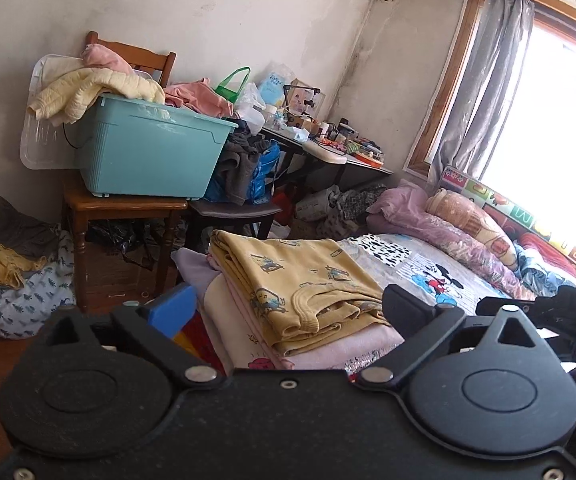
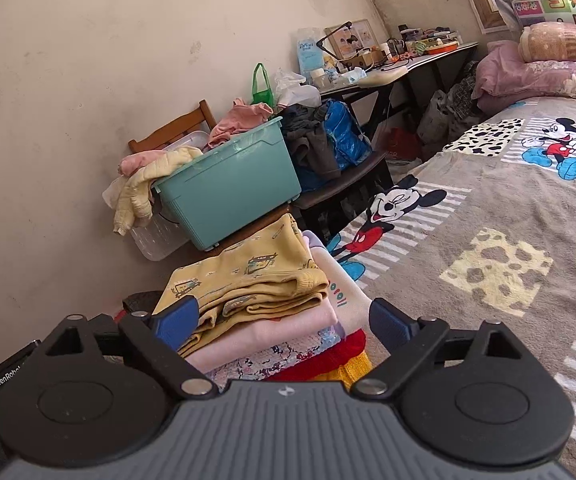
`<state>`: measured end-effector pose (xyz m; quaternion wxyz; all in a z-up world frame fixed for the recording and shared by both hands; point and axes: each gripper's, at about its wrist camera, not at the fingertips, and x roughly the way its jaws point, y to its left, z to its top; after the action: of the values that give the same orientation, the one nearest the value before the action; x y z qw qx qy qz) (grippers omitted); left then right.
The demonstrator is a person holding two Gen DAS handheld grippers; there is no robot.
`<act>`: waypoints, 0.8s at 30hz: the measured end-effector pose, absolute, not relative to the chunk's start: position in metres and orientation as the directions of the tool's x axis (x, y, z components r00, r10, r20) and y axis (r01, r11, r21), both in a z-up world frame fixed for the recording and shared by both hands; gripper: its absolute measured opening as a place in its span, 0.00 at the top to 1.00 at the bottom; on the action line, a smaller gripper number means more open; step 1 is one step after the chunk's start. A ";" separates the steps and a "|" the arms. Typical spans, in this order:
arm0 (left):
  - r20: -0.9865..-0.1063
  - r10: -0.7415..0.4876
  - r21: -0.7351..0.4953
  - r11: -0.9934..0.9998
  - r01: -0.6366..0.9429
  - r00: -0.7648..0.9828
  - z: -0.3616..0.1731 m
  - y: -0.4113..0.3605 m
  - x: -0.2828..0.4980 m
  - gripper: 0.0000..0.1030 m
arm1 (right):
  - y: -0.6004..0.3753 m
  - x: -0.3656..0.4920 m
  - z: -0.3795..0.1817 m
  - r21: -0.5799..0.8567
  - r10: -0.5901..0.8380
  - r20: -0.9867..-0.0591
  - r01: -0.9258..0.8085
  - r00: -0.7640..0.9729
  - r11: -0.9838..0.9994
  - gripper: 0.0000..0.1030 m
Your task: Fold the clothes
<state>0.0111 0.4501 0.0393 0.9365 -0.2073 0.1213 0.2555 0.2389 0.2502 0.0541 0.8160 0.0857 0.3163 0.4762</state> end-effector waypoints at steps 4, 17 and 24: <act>-0.375 0.484 -0.270 0.759 -0.593 0.791 0.054 0.434 0.000 0.00 | 0.242 0.220 0.071 0.406 0.803 -0.481 -0.721 0.353 0.561 0.01; -0.386 0.565 -0.153 0.740 -0.655 0.729 0.081 0.371 -0.046 0.00 | 0.219 0.154 0.105 0.269 0.728 -0.553 -0.741 0.404 0.616 0.00; -0.391 0.584 -0.146 0.723 -0.675 0.711 0.093 0.354 -0.057 0.00 | 0.211 0.128 0.111 0.171 0.677 -0.579 -0.744 0.455 0.646 0.00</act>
<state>-0.0568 0.3540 0.0932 0.9141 -0.1408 0.1611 0.3445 0.1280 0.2113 0.1108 0.8513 -0.0531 0.3138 0.4171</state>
